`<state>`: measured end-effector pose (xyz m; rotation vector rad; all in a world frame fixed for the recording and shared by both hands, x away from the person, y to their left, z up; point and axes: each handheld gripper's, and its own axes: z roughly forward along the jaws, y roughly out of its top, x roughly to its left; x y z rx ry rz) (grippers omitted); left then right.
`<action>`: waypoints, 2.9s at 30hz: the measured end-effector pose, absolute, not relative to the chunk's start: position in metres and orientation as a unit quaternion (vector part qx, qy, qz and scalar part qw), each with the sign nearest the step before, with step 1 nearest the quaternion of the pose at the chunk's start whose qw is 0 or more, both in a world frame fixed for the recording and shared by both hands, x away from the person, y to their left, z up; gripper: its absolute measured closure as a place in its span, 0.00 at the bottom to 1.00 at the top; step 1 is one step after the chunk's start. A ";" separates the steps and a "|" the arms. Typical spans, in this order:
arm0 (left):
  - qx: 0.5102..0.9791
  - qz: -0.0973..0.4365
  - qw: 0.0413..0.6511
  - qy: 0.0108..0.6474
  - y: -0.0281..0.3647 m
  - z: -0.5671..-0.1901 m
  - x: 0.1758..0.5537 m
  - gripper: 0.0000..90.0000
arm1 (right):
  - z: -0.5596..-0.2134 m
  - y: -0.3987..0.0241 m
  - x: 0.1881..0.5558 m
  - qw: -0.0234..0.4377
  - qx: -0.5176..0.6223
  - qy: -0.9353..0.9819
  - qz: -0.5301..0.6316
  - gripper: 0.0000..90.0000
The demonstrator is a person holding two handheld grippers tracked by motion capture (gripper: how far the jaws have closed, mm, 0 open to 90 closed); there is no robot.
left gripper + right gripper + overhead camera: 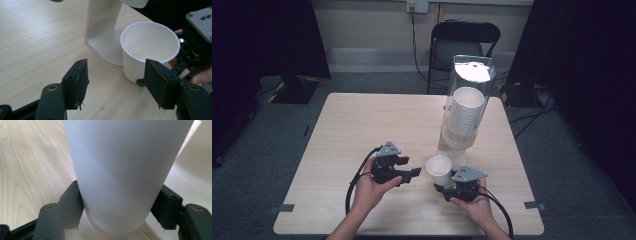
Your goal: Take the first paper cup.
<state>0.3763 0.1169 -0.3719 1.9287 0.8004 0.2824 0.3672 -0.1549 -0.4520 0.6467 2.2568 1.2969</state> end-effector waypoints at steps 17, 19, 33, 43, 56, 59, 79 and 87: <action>0.788 0.032 0.468 0.398 0.100 -0.374 0.386 0.68 | -0.448 -0.139 0.362 0.235 0.188 0.822 0.483 0.37; 0.783 0.025 0.468 0.408 0.099 -0.374 0.386 0.77 | -0.448 -0.137 0.362 0.234 0.186 0.822 0.484 0.37; 0.746 0.036 0.442 0.497 0.140 -0.374 0.397 0.97 | -0.444 -0.146 0.371 0.250 0.253 0.805 0.476 0.22; 0.718 0.058 0.418 0.553 0.174 -0.378 0.412 0.97 | -0.438 -0.168 0.381 0.266 0.302 0.778 0.482 0.22; 0.709 0.082 0.441 0.544 0.185 -0.382 0.408 0.70 | -0.436 -0.176 0.386 0.265 0.322 0.769 0.484 0.22; 0.707 0.090 0.463 0.528 0.187 -0.382 0.402 0.60 | -0.435 -0.179 0.387 0.271 0.325 0.768 0.481 0.22; 0.780 0.131 0.454 0.411 0.201 -0.445 0.350 0.34 | -0.420 -0.202 0.403 0.273 0.374 0.737 0.492 0.21; 0.797 0.144 0.431 0.399 0.197 -0.462 0.345 0.32 | -0.408 -0.194 0.405 0.282 0.357 0.733 0.506 0.21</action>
